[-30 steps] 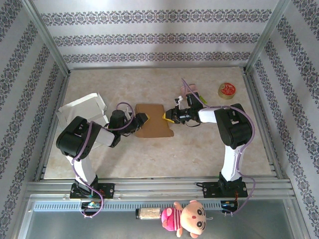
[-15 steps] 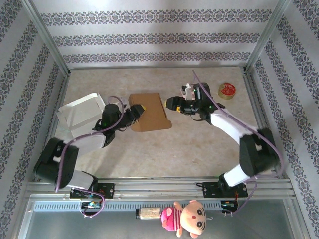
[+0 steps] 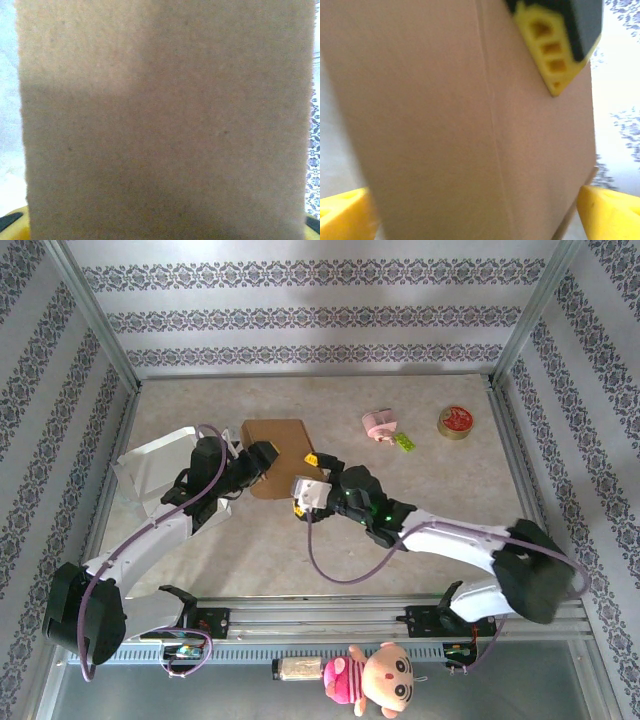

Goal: Fold the paper box

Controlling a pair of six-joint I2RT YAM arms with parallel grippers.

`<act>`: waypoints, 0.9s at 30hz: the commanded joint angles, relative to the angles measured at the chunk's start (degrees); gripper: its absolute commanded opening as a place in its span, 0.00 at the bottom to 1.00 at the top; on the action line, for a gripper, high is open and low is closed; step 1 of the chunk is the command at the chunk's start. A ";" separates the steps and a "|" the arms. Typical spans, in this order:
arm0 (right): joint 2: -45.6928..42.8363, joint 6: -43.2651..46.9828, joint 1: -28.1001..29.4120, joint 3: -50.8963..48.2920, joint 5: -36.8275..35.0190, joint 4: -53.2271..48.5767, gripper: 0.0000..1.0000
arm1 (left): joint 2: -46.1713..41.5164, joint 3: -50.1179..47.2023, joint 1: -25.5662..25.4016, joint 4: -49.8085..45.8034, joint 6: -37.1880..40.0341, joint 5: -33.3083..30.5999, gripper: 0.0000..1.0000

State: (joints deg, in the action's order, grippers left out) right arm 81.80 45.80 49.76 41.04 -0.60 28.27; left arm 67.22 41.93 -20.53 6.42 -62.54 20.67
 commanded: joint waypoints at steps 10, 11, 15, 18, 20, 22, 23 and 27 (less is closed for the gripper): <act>22.41 25.63 0.52 4.38 -16.88 41.79 0.97 | -0.46 0.24 0.35 1.14 -6.70 -1.30 0.37; 22.53 25.19 0.52 4.40 -16.57 41.60 0.95 | -0.35 0.12 0.32 1.27 -6.79 -1.32 0.37; 21.53 23.08 0.52 3.25 -14.51 40.10 0.79 | -0.05 0.03 0.35 2.21 -7.57 -0.98 0.40; 20.81 21.52 0.69 1.83 -12.72 39.35 0.63 | 0.11 0.44 0.32 2.84 -7.73 -0.54 0.45; 20.05 19.25 0.69 0.86 -11.37 37.77 0.56 | 0.23 0.93 0.35 2.45 -6.99 -0.37 0.47; 18.74 17.07 0.69 -0.31 -9.57 35.45 0.52 | 0.27 1.51 0.40 1.02 -5.89 -0.70 0.49; 17.85 15.84 0.69 -1.00 -8.48 34.30 0.51 | 0.20 1.74 0.37 0.17 -5.41 -1.01 0.50; 14.30 12.57 0.60 -2.91 -7.53 29.38 0.48 | -0.65 1.92 0.41 -0.56 -4.11 -2.21 0.61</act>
State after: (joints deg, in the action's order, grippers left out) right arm 99.44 63.05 49.76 39.68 -11.29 61.45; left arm 67.42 41.93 -20.08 6.63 -69.17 19.44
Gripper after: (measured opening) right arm 0.498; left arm 0.587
